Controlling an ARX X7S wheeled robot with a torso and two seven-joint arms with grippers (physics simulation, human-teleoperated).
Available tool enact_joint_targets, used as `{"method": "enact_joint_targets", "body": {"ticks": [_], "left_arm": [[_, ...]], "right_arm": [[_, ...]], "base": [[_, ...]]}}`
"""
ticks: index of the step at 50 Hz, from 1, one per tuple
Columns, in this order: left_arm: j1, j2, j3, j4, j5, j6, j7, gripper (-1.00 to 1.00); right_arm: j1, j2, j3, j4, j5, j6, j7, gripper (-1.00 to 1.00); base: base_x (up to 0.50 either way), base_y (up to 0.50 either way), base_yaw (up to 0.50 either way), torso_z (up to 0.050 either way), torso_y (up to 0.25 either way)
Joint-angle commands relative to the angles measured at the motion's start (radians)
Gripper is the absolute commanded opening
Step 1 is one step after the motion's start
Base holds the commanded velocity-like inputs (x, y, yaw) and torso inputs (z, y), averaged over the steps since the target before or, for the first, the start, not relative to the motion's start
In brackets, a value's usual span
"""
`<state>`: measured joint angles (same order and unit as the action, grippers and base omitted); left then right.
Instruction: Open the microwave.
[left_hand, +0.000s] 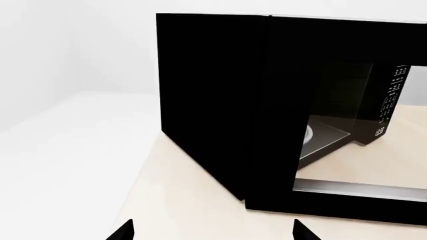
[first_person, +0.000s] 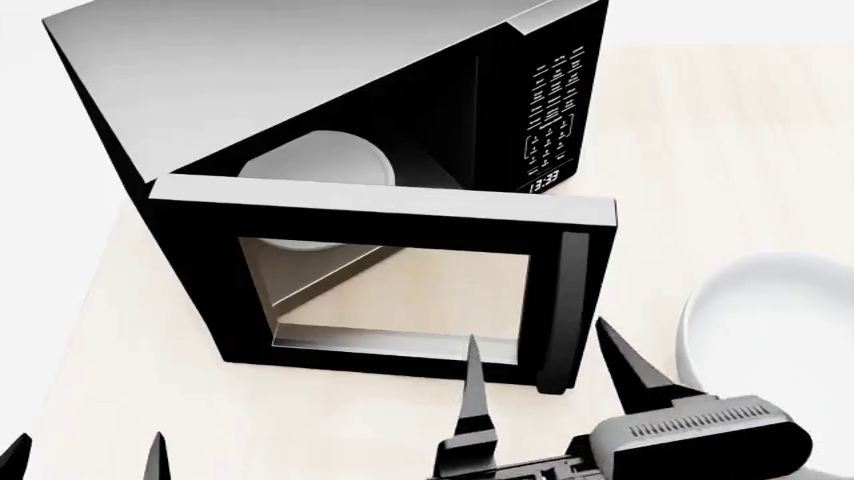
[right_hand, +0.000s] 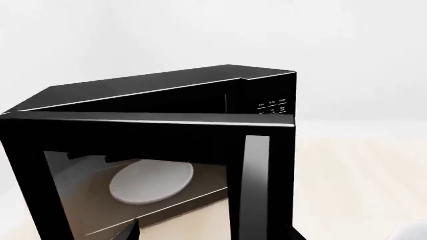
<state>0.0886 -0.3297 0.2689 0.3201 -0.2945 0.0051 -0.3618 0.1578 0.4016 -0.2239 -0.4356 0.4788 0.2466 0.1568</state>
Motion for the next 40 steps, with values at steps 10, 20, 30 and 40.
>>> {"method": "enact_joint_targets", "body": {"ticks": [10, 20, 30, 40], "left_arm": [[0.004, -0.006, 0.005, 0.007, -0.002, 0.003, -0.007, 1.0], [0.007, -0.011, 0.005, 0.016, -0.009, 0.002, -0.009, 1.0], [0.008, -0.013, 0.006, 0.018, -0.014, 0.001, -0.01, 1.0], [0.006, -0.017, 0.004, 0.018, -0.022, 0.003, -0.012, 1.0]], "right_arm": [[-0.032, 0.092, 0.042, -0.267, 0.054, 0.148, 0.112, 1.0], [0.102, 0.132, 0.038, -0.482, 0.015, 0.421, 0.331, 1.0], [0.411, 0.183, 0.104, -0.609, 0.411, 0.688, 0.584, 1.0], [0.825, 0.159, 0.089, -0.47, 0.772, 0.875, 0.736, 1.0]], "base": [[0.0, 0.0, 0.0, 0.0, 0.0], [0.0, 0.0, 0.0, 0.0, 0.0], [0.0, 0.0, 0.0, 0.0, 0.0], [0.0, 0.0, 0.0, 0.0, 0.0]]}}
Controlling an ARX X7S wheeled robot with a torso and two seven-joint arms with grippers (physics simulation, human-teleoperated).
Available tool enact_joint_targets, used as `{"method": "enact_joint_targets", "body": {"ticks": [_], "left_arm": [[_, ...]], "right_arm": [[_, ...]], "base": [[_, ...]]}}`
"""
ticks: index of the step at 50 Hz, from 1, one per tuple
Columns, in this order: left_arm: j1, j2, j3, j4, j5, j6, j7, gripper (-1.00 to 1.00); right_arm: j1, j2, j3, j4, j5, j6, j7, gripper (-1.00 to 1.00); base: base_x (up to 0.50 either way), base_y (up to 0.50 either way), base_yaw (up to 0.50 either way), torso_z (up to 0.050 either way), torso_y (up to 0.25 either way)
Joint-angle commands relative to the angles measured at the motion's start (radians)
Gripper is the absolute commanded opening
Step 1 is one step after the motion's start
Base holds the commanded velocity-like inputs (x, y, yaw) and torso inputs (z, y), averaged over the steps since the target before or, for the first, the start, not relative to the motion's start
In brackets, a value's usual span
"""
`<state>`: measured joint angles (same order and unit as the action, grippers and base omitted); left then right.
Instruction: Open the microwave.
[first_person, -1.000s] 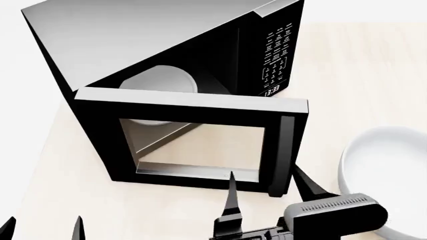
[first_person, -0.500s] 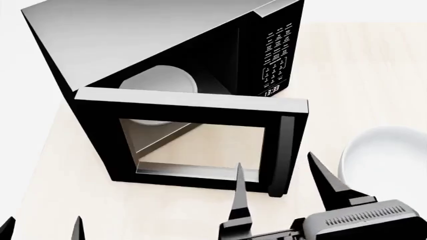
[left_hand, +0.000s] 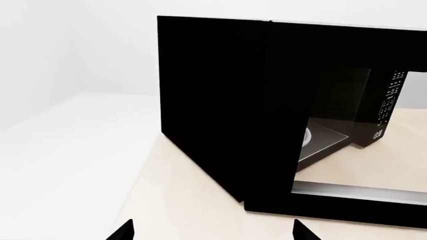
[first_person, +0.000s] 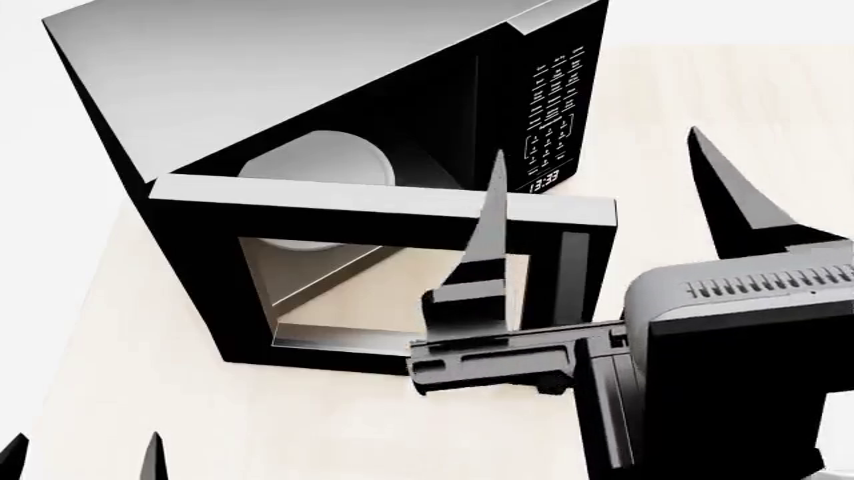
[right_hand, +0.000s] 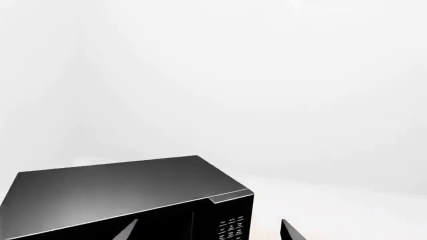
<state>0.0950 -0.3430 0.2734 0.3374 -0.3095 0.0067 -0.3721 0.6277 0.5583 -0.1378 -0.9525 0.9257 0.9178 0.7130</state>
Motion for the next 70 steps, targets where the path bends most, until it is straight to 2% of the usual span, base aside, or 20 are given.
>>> {"method": "enact_joint_targets", "body": {"ticks": [1, 3, 10, 20, 27, 40, 53, 70], "left_arm": [[-0.001, -0.004, 0.0, 0.001, -0.007, 0.002, -0.001, 1.0], [0.002, -0.006, -0.001, 0.006, -0.01, 0.002, -0.001, 1.0], [0.005, -0.009, -0.003, 0.012, -0.015, 0.003, -0.003, 1.0], [0.004, -0.009, 0.001, 0.008, -0.016, 0.006, -0.004, 1.0], [0.001, -0.01, 0.001, 0.006, -0.02, 0.007, -0.005, 1.0], [0.001, -0.017, -0.003, 0.01, -0.035, 0.006, -0.005, 1.0], [0.003, -0.021, -0.007, 0.016, -0.044, 0.004, -0.009, 1.0], [0.006, -0.025, -0.007, 0.018, -0.049, 0.01, -0.013, 1.0]], "right_arm": [[0.377, 0.003, -0.004, 0.049, 0.323, 0.211, 0.18, 1.0], [0.428, -0.004, -0.002, 0.1, 0.358, 0.224, 0.18, 1.0], [0.535, -0.027, -0.071, 0.277, 0.285, 0.239, 0.081, 1.0], [0.71, -0.087, -0.117, 0.594, 0.243, 0.265, 0.015, 1.0], [0.806, -0.129, -0.184, 0.834, 0.275, 0.399, 0.014, 1.0], [0.904, -0.238, -0.139, 1.204, 0.37, 0.494, 0.091, 1.0], [0.947, -0.251, -0.225, 1.374, 0.286, 0.44, -0.014, 1.0], [0.918, -0.285, -0.317, 1.47, 0.218, 0.373, -0.105, 1.0]], "base": [[0.0, 0.0, 0.0, 0.0, 0.0], [0.0, 0.0, 0.0, 0.0, 0.0], [0.0, 0.0, 0.0, 0.0, 0.0], [0.0, 0.0, 0.0, 0.0, 0.0], [0.0, 0.0, 0.0, 0.0, 0.0], [0.0, 0.0, 0.0, 0.0, 0.0], [0.0, 0.0, 0.0, 0.0, 0.0], [0.0, 0.0, 0.0, 0.0, 0.0]]}}
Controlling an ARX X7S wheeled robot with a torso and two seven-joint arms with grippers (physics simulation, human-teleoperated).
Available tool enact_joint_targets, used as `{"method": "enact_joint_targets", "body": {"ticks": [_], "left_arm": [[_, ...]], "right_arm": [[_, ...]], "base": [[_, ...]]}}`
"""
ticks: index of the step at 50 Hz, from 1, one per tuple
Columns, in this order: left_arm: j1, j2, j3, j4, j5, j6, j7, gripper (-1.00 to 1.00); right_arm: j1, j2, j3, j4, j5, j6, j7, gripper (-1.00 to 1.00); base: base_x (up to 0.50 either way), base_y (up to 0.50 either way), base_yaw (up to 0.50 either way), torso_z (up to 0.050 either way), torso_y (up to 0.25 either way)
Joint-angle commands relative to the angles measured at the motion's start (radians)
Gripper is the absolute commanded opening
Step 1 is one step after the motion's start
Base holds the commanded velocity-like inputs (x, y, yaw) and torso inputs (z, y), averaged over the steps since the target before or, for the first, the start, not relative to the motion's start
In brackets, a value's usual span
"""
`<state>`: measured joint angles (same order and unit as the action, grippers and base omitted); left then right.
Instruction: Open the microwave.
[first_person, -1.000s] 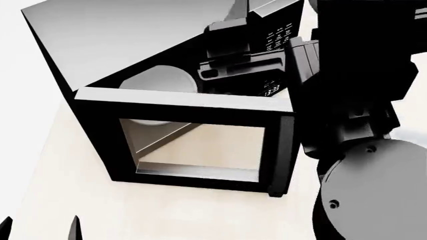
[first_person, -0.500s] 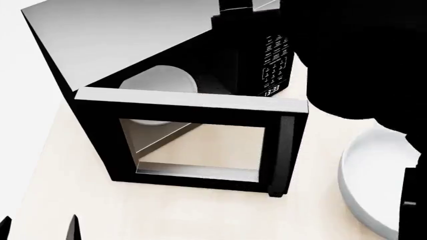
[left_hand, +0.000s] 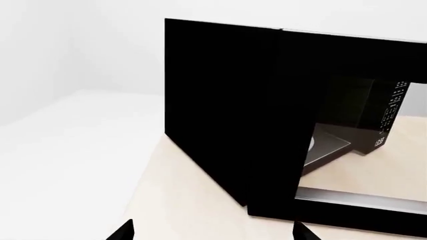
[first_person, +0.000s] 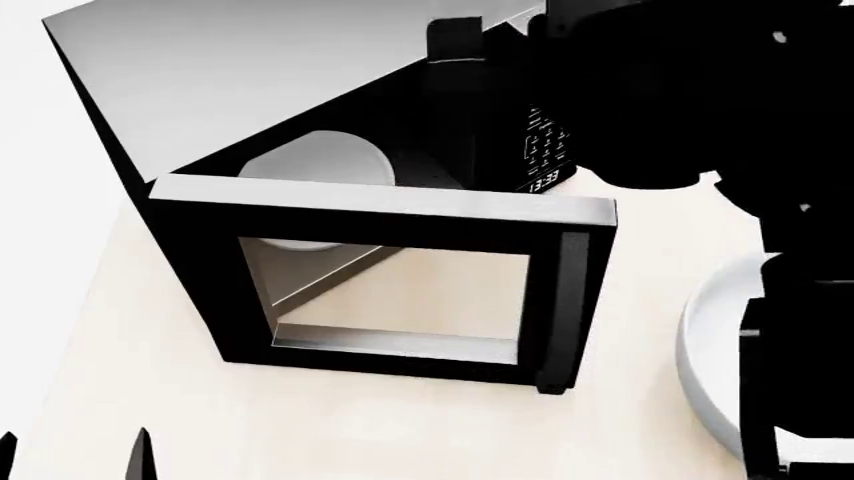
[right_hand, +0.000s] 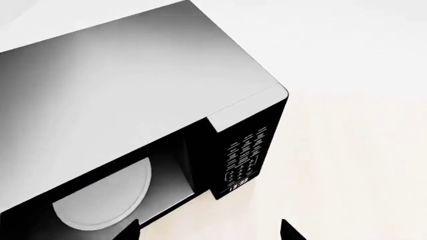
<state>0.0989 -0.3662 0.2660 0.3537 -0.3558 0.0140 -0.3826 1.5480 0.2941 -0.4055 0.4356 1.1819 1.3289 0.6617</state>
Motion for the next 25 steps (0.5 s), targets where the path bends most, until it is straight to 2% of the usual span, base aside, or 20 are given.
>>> {"method": "enact_joint_targets", "body": {"ticks": [1, 25], "left_arm": [[0.001, -0.002, 0.002, 0.0, -0.002, 0.003, -0.002, 1.0], [0.001, -0.007, 0.004, -0.001, -0.008, 0.008, -0.005, 1.0]], "right_arm": [[-0.003, -0.024, -0.055, 0.093, -0.043, -0.043, -0.062, 1.0], [-0.012, -0.035, -0.121, 0.173, -0.072, -0.043, -0.114, 1.0]], "base": [[0.0, 0.0, 0.0, 0.0, 0.0], [0.0, 0.0, 0.0, 0.0, 0.0]]}}
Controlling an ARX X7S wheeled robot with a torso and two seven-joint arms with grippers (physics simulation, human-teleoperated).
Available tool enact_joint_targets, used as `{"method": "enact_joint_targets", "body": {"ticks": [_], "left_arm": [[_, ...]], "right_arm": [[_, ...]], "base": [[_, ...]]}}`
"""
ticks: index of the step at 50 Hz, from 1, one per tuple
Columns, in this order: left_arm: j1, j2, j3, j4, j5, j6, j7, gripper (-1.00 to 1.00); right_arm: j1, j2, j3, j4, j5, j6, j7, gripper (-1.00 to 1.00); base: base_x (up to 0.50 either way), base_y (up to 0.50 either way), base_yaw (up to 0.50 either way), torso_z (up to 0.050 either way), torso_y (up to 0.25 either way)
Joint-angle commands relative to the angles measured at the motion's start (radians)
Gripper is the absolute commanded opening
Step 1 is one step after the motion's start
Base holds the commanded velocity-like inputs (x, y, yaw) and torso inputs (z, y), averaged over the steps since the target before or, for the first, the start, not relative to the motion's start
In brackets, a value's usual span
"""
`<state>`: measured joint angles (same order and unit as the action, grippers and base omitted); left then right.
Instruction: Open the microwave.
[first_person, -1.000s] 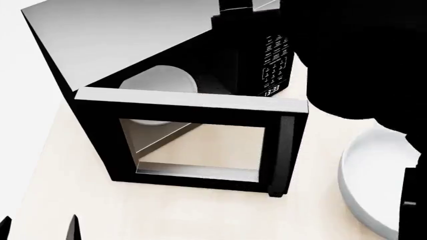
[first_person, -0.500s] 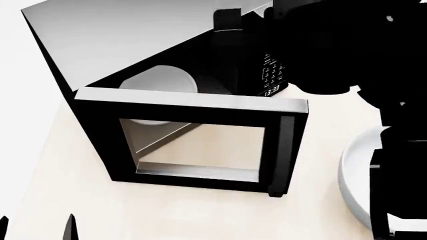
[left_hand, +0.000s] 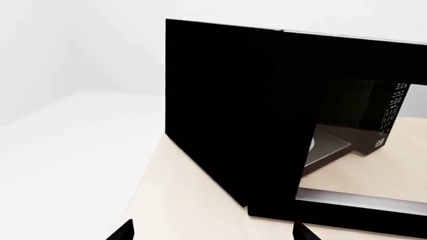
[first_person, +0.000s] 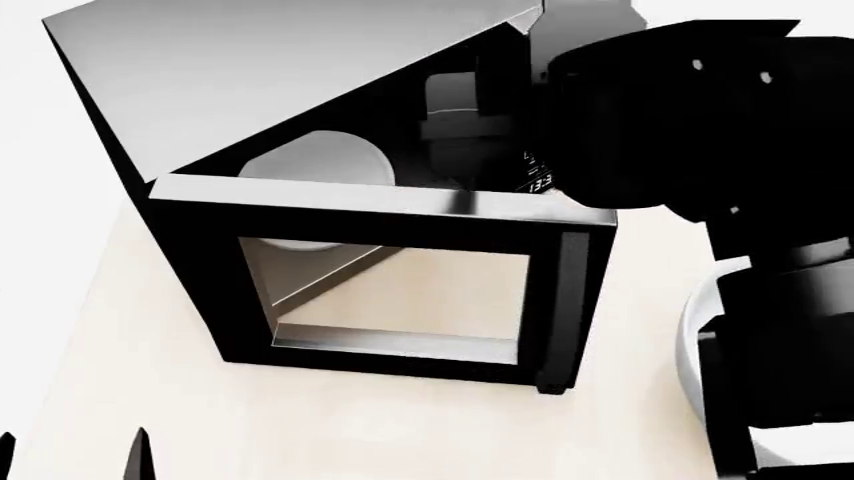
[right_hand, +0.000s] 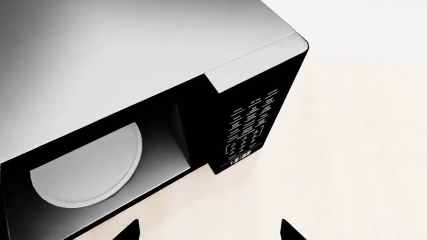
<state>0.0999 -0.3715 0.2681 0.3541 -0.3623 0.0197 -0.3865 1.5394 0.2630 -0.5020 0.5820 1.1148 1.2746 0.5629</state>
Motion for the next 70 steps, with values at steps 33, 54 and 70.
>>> {"method": "enact_joint_targets", "body": {"ticks": [33, 54, 70], "left_arm": [[0.001, -0.01, 0.006, 0.01, -0.005, 0.003, -0.012, 1.0], [-0.001, -0.012, 0.014, 0.007, -0.004, 0.004, -0.015, 1.0], [0.005, -0.019, 0.014, 0.021, -0.007, 0.006, -0.02, 1.0]], "right_arm": [[-0.021, 0.012, -0.019, 0.011, 0.05, 0.074, 0.017, 1.0], [-0.041, 0.025, 0.002, -0.017, 0.12, 0.145, 0.072, 1.0], [-0.058, 0.037, 0.056, -0.067, 0.263, 0.257, 0.226, 1.0]], "base": [[0.0, 0.0, 0.0, 0.0, 0.0], [0.0, 0.0, 0.0, 0.0, 0.0], [0.0, 0.0, 0.0, 0.0, 0.0]]}}
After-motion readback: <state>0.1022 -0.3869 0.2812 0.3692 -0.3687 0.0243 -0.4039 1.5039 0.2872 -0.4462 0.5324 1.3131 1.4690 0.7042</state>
